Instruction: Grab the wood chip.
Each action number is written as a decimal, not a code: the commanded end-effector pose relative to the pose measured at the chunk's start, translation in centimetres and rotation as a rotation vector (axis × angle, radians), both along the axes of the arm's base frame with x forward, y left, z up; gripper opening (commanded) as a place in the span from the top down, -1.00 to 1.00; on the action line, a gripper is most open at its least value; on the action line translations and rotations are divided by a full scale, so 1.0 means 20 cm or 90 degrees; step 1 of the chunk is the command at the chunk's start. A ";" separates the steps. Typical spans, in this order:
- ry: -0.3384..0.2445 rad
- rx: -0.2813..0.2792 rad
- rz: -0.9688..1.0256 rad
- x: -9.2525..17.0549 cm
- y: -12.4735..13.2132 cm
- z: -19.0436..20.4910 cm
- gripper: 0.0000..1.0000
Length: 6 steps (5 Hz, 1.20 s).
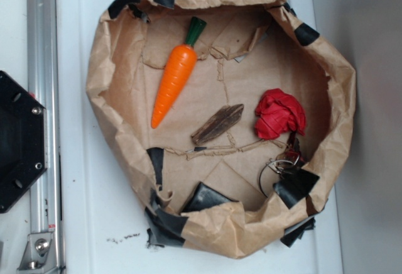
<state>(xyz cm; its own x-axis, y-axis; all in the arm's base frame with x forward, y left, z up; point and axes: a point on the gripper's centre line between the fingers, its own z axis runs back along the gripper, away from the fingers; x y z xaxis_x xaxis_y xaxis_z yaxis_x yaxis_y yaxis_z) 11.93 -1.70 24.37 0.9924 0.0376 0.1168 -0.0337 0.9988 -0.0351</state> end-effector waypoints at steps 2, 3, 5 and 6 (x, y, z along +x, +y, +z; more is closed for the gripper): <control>0.013 0.002 0.159 0.25 0.08 -0.22 -1.00; 0.026 -0.032 0.241 0.48 0.13 -0.36 -1.00; 0.037 -0.047 0.356 0.74 0.11 -0.61 -1.00; 0.047 0.003 0.337 0.75 0.10 -0.82 -1.00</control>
